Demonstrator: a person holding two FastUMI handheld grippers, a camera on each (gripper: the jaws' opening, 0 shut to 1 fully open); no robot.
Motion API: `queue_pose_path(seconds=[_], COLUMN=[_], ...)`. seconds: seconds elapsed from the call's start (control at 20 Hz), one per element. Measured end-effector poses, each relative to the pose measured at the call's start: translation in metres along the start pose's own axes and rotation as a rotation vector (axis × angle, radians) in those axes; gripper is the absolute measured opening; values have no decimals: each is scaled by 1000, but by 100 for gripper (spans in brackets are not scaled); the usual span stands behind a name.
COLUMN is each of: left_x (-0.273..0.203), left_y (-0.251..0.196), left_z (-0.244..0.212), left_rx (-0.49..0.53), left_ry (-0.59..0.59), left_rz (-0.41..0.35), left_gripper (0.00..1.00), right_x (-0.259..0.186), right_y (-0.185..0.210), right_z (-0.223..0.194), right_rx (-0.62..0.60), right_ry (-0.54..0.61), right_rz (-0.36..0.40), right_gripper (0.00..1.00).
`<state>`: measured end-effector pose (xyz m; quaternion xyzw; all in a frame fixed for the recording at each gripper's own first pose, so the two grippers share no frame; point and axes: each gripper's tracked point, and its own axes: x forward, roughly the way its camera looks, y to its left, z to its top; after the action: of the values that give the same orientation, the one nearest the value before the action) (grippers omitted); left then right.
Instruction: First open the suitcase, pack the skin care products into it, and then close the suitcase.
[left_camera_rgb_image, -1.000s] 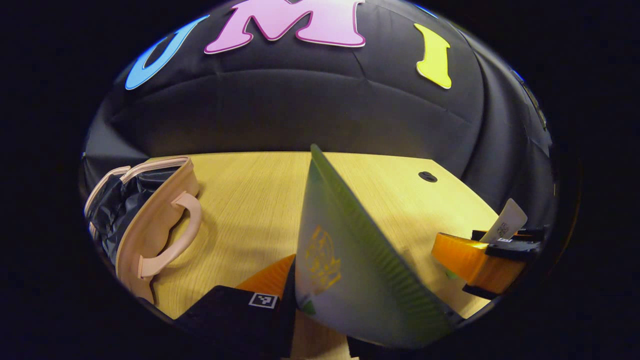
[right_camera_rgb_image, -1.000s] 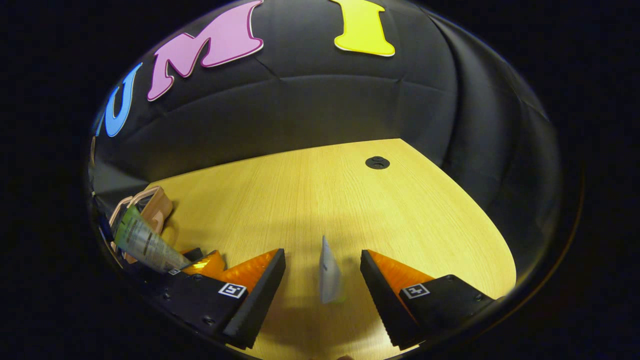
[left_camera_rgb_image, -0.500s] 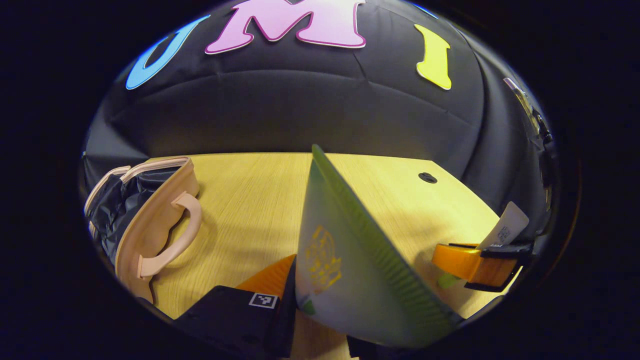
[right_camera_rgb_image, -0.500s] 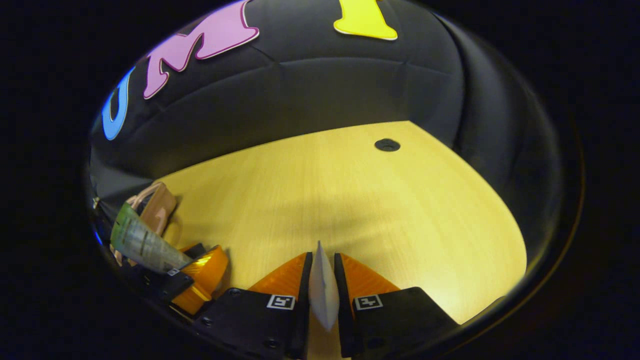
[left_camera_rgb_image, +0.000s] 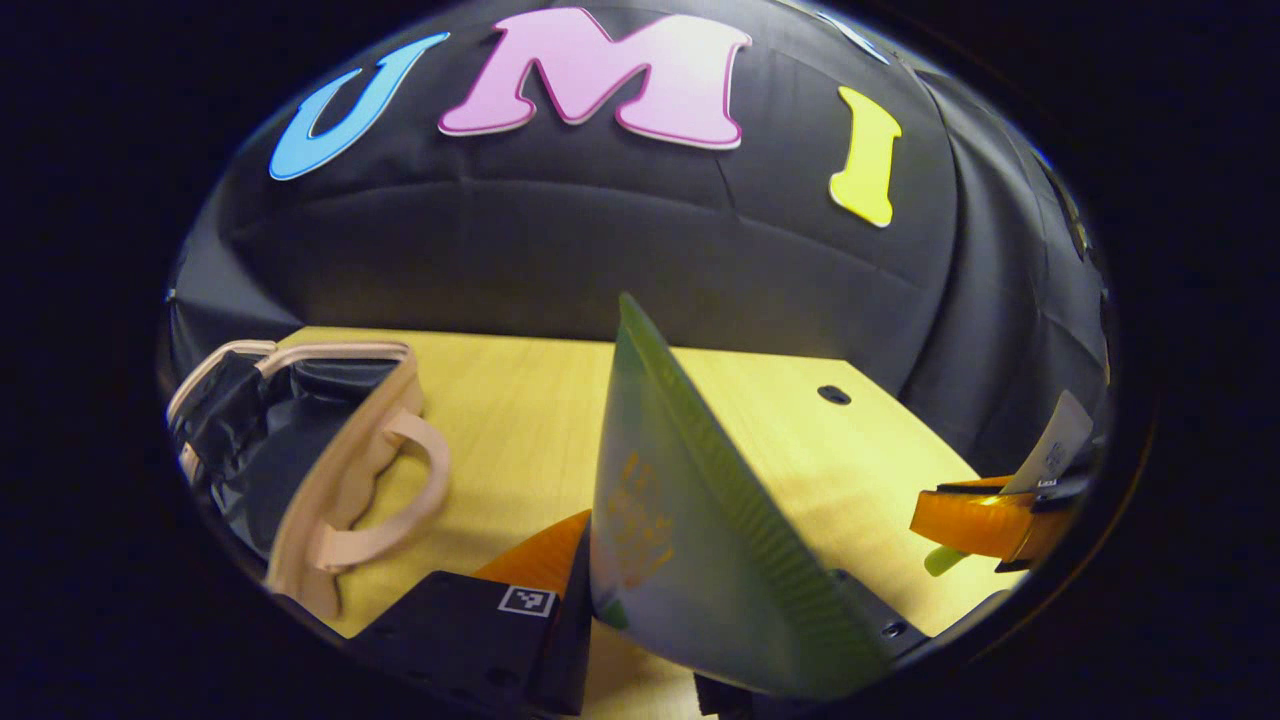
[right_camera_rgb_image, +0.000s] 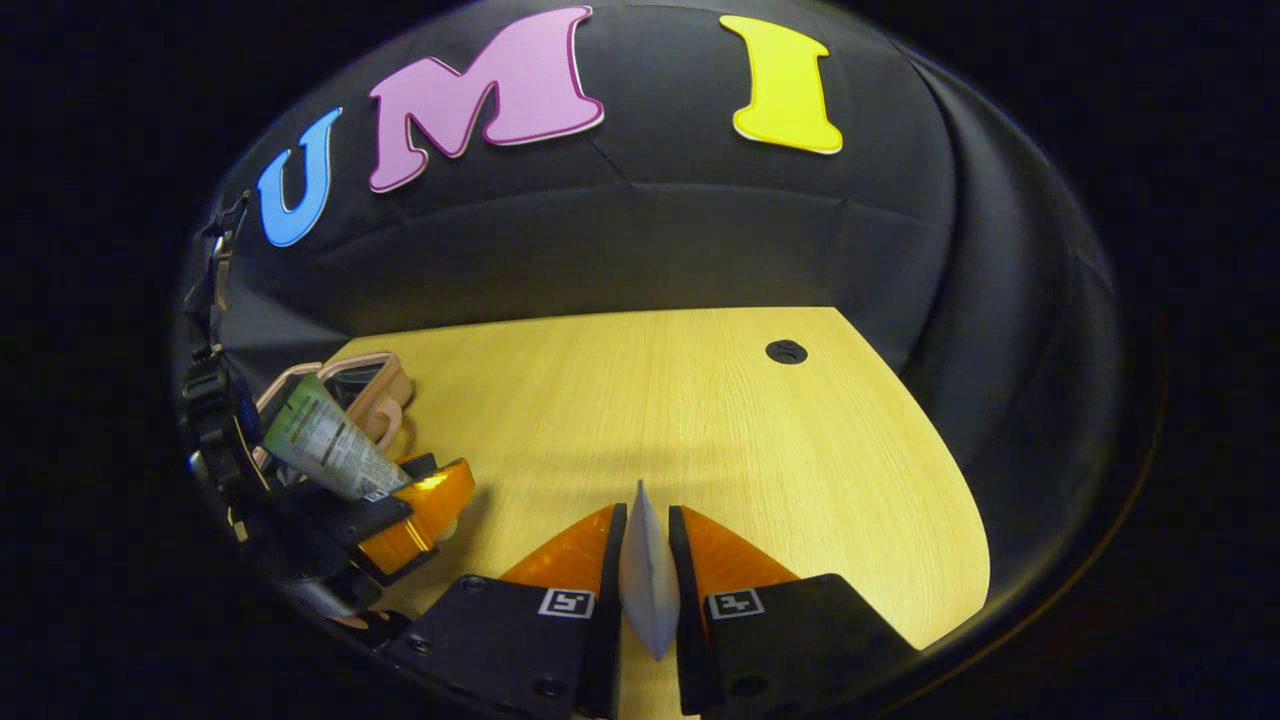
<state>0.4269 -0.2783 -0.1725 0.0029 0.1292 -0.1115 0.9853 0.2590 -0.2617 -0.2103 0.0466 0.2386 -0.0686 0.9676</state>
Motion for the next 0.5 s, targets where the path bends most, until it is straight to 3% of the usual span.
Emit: queue_pose_path(seconds=[0.2, 0.5], left_x=[-61, -100], left_y=[53, 190], left_z=[45, 83], left_rx=[-59, -147], left_ry=[-41, -26], left_rz=[31, 234], left_gripper=[46, 48], right_x=[-36, -61], right_y=[35, 102], right_z=[15, 34], right_rx=[-25, -19], right_ry=[-11, -35], right_rz=[60, 206], right_gripper=[26, 26])
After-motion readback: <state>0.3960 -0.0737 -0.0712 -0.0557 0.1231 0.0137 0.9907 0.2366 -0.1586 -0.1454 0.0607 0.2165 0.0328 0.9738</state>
